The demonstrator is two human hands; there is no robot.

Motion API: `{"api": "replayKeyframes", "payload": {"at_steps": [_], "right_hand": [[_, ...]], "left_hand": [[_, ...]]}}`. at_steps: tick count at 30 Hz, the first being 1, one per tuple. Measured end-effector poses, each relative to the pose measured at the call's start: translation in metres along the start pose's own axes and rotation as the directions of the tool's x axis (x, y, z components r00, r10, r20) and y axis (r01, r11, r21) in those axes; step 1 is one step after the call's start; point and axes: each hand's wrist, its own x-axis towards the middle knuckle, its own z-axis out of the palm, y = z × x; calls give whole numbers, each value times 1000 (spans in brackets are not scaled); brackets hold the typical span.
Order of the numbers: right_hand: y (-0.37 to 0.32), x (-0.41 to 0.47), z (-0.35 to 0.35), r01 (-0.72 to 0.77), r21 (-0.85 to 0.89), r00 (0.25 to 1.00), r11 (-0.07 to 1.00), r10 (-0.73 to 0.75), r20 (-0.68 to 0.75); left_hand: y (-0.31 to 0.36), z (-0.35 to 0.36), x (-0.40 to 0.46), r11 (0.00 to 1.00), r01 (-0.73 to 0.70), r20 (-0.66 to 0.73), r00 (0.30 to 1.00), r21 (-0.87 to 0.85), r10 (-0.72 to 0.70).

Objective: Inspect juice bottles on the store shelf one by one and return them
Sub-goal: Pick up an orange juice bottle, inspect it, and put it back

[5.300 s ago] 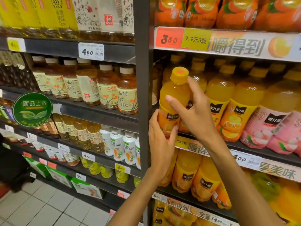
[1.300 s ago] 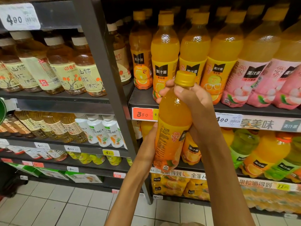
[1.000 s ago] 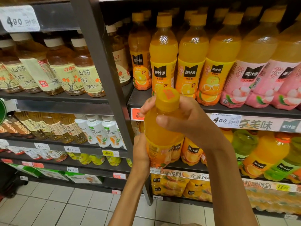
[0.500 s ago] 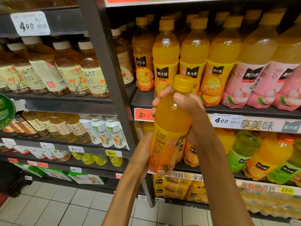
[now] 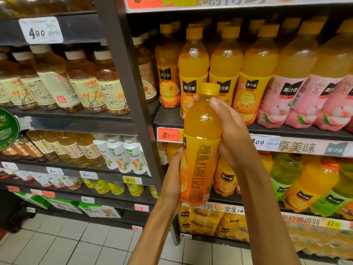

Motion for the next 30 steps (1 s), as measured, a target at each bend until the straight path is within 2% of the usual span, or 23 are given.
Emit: {"api": "replayKeyframes", "payload": {"at_steps": [4, 6, 9, 12, 16, 20, 22, 30], "right_hand": [[2, -5, 5, 71, -208, 997, 976, -68, 26], [2, -8, 8, 117, -231, 993, 966, -110, 43], [3, -9, 8, 117, -199, 993, 973, -115, 20], [2, -8, 7, 48, -169, 998, 984, -52, -20], [-1, -9, 5, 23, 0, 1000, 1000, -23, 7], [-1, -10, 7, -33, 87, 999, 996, 34, -12], [-2, -9, 8, -19, 75, 1000, 997, 19, 0], [-2, -5, 11, 34, -148, 998, 988, -42, -51]], "left_hand": [[5, 6, -2, 998, -9, -88, 996, 60, 14], [4, 7, -4, 999, -14, -81, 997, 53, 19], [2, 3, -4, 1000, -8, -54, 999, 16, 9], [0, 0, -5, 1000, 13, -13, 1000, -9, -13], [2, -6, -8, 999, 53, 29, 998, 7, -53], [10, -2, -12, 985, 164, 148, 977, -53, -155], [10, 1, -13, 984, 170, 178, 971, -61, -157], [14, -1, -10, 998, 20, 13, 1000, 65, -20]]}}
